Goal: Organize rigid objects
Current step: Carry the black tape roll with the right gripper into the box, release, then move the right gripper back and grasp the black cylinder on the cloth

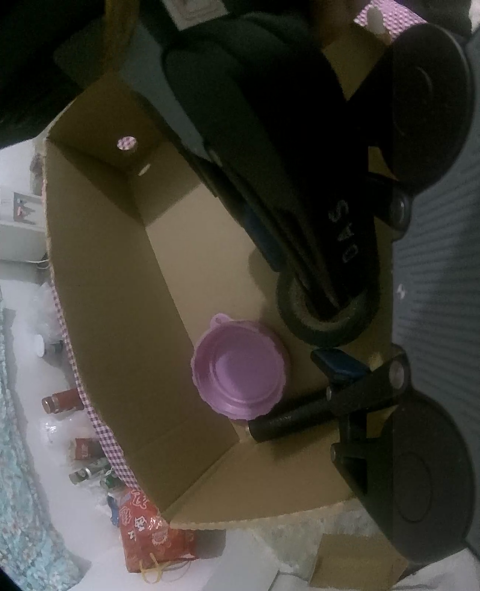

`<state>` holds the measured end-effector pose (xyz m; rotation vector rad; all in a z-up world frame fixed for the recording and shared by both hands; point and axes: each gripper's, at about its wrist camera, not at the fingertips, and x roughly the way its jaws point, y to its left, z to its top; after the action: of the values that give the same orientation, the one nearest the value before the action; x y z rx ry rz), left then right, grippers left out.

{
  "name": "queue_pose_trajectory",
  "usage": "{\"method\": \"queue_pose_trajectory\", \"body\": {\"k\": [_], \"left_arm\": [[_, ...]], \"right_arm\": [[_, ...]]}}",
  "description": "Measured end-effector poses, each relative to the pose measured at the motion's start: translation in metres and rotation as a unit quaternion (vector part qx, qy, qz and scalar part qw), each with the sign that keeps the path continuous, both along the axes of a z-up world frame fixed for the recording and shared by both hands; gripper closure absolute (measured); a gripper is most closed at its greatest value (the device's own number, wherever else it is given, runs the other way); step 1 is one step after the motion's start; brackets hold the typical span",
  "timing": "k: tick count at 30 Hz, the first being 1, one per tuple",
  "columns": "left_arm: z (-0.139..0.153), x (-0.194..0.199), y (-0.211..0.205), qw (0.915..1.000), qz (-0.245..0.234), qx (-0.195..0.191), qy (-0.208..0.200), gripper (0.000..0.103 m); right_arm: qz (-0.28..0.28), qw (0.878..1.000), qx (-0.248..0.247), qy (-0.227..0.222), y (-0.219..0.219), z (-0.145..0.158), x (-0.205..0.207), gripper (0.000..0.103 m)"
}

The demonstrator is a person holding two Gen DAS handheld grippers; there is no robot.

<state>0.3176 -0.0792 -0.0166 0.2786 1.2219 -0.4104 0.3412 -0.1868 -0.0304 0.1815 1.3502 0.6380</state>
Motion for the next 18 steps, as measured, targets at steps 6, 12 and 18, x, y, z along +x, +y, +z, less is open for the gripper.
{"method": "queue_pose_trajectory", "body": {"k": [6, 12, 18], "left_arm": [[0.006, -0.003, 0.002, 0.9999, 0.003, -0.006, -0.010, 0.033], [0.042, -0.025, 0.004, 0.9981, 0.005, -0.023, -0.056, 0.020], [0.089, -0.066, 0.012, 0.9920, 0.006, -0.045, -0.118, 0.018]], "right_arm": [[-0.023, 0.999, 0.034, -0.010, -0.016, 0.017, -0.006, 0.061], [-0.047, 0.994, 0.086, -0.054, -0.041, 0.061, -0.028, 0.060], [-0.073, 0.976, 0.172, -0.108, -0.087, 0.113, -0.080, 0.060]]}}
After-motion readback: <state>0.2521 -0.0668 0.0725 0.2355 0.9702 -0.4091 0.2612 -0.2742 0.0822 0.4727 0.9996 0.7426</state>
